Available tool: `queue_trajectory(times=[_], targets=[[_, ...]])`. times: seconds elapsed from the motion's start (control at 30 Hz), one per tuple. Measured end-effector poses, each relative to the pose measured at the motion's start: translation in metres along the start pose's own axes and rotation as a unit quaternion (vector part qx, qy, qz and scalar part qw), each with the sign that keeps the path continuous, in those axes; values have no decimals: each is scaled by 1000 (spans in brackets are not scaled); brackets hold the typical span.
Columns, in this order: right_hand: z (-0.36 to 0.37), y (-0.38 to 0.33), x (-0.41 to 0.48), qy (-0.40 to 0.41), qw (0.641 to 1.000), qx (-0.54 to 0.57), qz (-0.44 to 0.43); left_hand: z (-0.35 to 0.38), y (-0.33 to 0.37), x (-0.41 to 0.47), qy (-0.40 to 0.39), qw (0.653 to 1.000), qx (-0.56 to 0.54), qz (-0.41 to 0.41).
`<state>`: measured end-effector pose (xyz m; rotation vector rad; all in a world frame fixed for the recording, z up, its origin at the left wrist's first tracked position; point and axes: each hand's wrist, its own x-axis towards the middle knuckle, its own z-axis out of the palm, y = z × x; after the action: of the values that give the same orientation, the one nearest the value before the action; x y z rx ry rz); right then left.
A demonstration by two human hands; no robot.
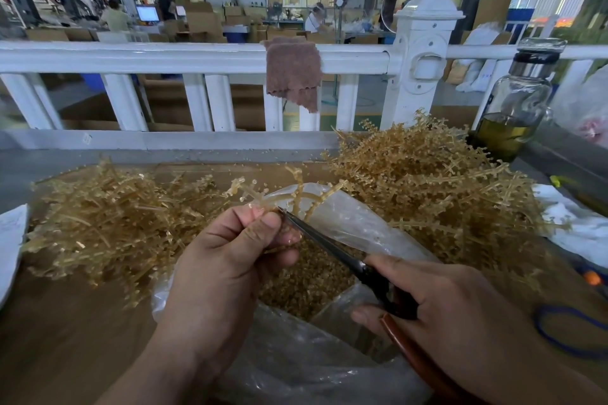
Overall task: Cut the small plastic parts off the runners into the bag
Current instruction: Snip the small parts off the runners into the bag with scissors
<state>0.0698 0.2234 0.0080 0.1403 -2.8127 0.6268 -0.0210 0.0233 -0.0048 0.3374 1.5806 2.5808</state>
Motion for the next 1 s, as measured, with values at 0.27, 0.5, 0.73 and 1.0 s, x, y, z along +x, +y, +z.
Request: queue_trajectory(times=[0.27,0.5,0.73,1.0], targets=[[-5,2,1,-21,1000,-4,-3,0,-2,1,-1,1000,0,4],[-5,1,0,-26,1000,8,-14,-2,-5,1,-2,1000,0,12],[-3,1,1,-24,999,27,-11,-3,-5,2,-11,1000,-11,20],[-1,-1,3,-59,998,-9,9,-6,-8,3,22,997,43,62]])
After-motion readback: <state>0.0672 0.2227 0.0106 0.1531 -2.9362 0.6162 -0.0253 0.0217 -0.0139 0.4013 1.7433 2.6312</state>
